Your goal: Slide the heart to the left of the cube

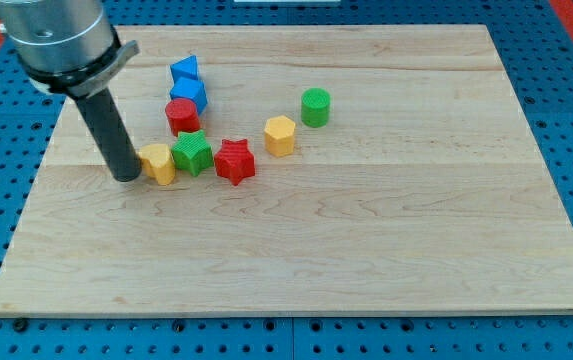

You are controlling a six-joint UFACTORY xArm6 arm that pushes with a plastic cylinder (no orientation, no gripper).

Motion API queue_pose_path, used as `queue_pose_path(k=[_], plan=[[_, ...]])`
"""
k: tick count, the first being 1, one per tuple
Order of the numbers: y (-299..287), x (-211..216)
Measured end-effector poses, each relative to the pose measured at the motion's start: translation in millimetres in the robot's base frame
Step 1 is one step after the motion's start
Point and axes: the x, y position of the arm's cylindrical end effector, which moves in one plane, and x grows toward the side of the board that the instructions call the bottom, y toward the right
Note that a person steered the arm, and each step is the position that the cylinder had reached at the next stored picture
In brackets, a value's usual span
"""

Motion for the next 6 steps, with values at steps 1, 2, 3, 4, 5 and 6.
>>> queue_pose_path(k=[1,2,3,4,5,6], plan=[[69.6,34.3],[35.3,3.0],[-31.5,-38.7],[-62.5,-89.9],[-65.7,-107.4],[-65.7,-107.3]])
